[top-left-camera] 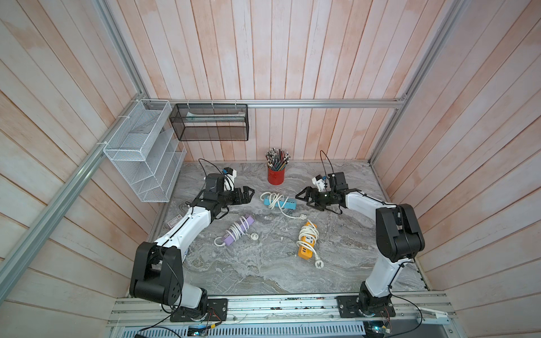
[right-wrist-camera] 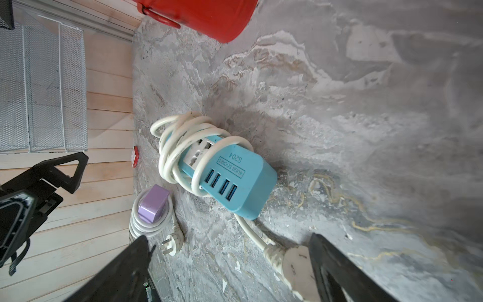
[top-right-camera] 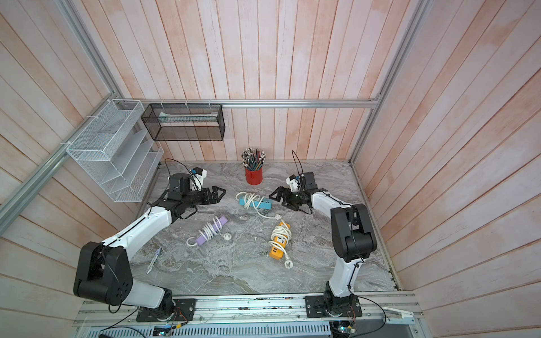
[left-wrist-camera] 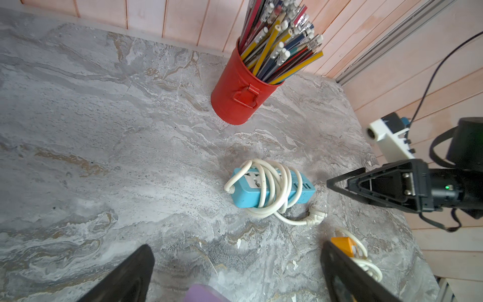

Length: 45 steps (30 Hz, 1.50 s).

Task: Unwrap the cord wrapped around the power strip
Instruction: Pick up the power strip from the center of the board.

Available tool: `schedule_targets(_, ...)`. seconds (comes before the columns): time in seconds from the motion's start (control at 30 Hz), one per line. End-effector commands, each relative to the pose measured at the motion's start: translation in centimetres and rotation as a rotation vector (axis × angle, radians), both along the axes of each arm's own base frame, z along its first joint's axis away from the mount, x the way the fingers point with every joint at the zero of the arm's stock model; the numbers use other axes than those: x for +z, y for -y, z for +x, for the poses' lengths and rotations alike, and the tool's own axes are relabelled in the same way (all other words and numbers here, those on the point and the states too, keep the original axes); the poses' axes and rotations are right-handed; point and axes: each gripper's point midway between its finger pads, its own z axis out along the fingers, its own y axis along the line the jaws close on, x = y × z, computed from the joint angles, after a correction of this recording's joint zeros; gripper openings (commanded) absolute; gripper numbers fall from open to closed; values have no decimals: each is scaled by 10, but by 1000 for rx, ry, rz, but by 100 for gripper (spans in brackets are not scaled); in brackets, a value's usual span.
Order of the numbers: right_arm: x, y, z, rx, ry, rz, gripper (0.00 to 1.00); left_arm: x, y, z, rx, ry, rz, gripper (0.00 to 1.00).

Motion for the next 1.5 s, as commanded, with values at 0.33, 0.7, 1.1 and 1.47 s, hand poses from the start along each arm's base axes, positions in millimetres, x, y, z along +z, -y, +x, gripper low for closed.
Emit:
schedule_targets(0.33, -2, -23, 1, -32, -118, 251, 90, 16, -11, -3, 31, 68, 44, 100)
schedule_targets(0.7, -26, -18, 3, -109, -205, 245, 91, 18, -12, -4, 30, 79, 47, 100)
schedule_targets(1.1, -34, -31, 16, -133, -247, 261, 91, 31, -17, -8, 46, 121, 65, 100)
schedule_targets(1.47, -35, -46, 14, -147, -257, 326, 81, 29, -23, -12, 55, 132, 75, 100)
